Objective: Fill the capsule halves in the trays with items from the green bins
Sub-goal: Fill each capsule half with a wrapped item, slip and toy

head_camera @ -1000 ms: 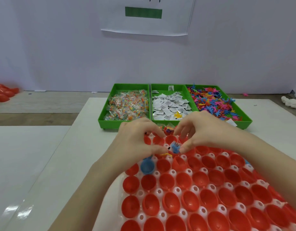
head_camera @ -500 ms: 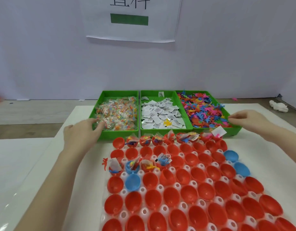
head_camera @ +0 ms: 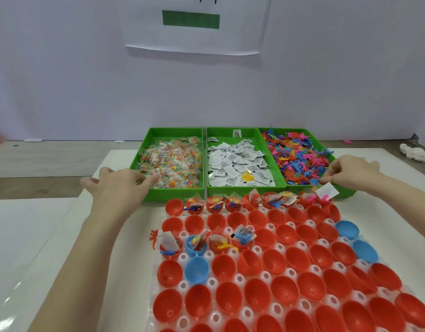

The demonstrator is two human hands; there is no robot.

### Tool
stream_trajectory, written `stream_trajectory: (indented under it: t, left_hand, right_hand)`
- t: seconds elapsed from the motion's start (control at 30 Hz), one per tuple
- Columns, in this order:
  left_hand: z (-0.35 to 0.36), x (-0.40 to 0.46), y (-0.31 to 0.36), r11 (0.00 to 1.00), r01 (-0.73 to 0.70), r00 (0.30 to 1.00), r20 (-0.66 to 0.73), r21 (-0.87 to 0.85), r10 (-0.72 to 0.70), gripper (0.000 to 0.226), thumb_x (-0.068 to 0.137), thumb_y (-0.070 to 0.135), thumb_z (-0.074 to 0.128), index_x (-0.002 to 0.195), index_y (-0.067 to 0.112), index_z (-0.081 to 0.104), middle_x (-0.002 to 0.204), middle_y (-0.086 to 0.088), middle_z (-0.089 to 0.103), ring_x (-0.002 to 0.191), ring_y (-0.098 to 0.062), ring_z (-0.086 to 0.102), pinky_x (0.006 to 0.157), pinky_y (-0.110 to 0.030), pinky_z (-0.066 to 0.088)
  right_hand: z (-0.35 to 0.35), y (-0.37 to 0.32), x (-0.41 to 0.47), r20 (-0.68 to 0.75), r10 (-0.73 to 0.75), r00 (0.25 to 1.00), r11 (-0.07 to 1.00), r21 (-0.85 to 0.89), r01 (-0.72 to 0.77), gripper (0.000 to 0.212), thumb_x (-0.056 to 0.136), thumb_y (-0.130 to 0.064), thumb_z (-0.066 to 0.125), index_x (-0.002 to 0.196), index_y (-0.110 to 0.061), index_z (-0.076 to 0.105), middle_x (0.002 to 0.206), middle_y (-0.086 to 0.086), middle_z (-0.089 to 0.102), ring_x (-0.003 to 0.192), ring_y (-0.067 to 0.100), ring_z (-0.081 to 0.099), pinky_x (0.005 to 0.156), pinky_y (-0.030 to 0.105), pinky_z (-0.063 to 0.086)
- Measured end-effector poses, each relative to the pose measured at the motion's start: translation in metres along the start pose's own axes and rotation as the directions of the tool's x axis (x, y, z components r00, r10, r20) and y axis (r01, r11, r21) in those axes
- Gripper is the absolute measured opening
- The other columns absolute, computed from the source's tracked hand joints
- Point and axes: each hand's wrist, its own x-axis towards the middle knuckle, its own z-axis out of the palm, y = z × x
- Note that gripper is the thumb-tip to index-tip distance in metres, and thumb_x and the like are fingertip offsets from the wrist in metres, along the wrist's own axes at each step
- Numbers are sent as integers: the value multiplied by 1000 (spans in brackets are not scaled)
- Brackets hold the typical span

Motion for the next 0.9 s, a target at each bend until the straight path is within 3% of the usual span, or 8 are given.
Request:
stream_trajectory:
  t: [0.13, 0.33, 0.43, 0.47, 0.53, 0.6, 0.77, 0.9]
  left_hand:
    - [-13, 5, -12, 997, -75, 992, 98, -33, 78, 25, 90, 54, 45, 81, 36, 59, 84, 5, 53, 113, -25, 40, 77, -34, 14]
    - [-16, 4, -18, 976, -131, 987, 66, -176, 145, 9, 90, 34, 58, 87, 35, 67, 86, 11, 53, 105, -20, 46, 71, -30, 13]
    - [-14, 5, -21, 957, -135, 989, 24, -258, 146, 9, 87, 32, 62, 85, 28, 70, 85, 6, 57, 95, -20, 48, 76, -31, 22]
    - [-12, 6, -21, 946, -133, 990, 3, -295, 140, 10, 87, 30, 62, 84, 25, 70, 85, 3, 60, 91, -21, 49, 80, -33, 28]
    - [-8, 6, -19, 932, -138, 990, -35, -334, 134, 15, 88, 26, 61, 87, 16, 72, 90, -6, 66, 91, -26, 53, 85, -37, 37]
    - [-3, 4, -14, 929, -141, 989, -88, -343, 118, 18, 91, 23, 57, 91, 10, 69, 94, -11, 68, 92, -31, 56, 81, -39, 40]
    - [8, -1, 0, 894, -227, 962, -234, -386, 143, 21, 91, 26, 56, 91, 7, 64, 85, -9, 68, 82, -31, 60, 75, -40, 46]
    - [11, -6, 8, 840, -227, 962, -245, -492, 117, 21, 80, 31, 70, 79, 15, 56, 78, 2, 57, 76, -18, 53, 67, -30, 40]
  right_hand:
    - [-4, 0, -4, -85, -59, 995, 993, 99, 67, 21, 83, -34, 66, 67, -25, 58, 79, 0, 61, 88, 22, 49, 83, 35, 30]
    - [-11, 1, -7, -276, -11, 961, 820, 548, 166, 28, 75, -12, 72, 54, -12, 54, 64, 8, 58, 63, 21, 50, 65, 31, 36]
    - [-10, 0, -3, -234, 67, 970, 712, 692, 118, 23, 76, -9, 72, 61, -9, 54, 68, 14, 62, 64, 25, 61, 67, 40, 54]
    - [-9, -1, -2, -197, 70, 978, 690, 718, 96, 19, 77, -8, 70, 65, -9, 55, 69, 13, 63, 63, 25, 63, 61, 33, 56]
    - [-6, -4, -2, -113, 51, 992, 679, 733, 49, 9, 81, -5, 63, 75, -8, 57, 67, 7, 63, 60, 20, 62, 48, 23, 52]
    - [-4, -7, -1, -67, 41, 997, 700, 714, 19, 8, 86, -7, 55, 79, -8, 56, 67, 6, 60, 59, 18, 58, 50, 26, 49]
    - [-11, -19, 1, -74, 79, 994, 727, 687, -6, 31, 88, -7, 42, 58, -13, 40, 59, 7, 39, 48, 25, 43, 60, 35, 41]
    - [-11, -51, -11, -77, -178, 981, 792, 581, 189, 20, 90, -14, 45, 73, -11, 53, 77, 6, 49, 69, 21, 44, 57, 29, 34]
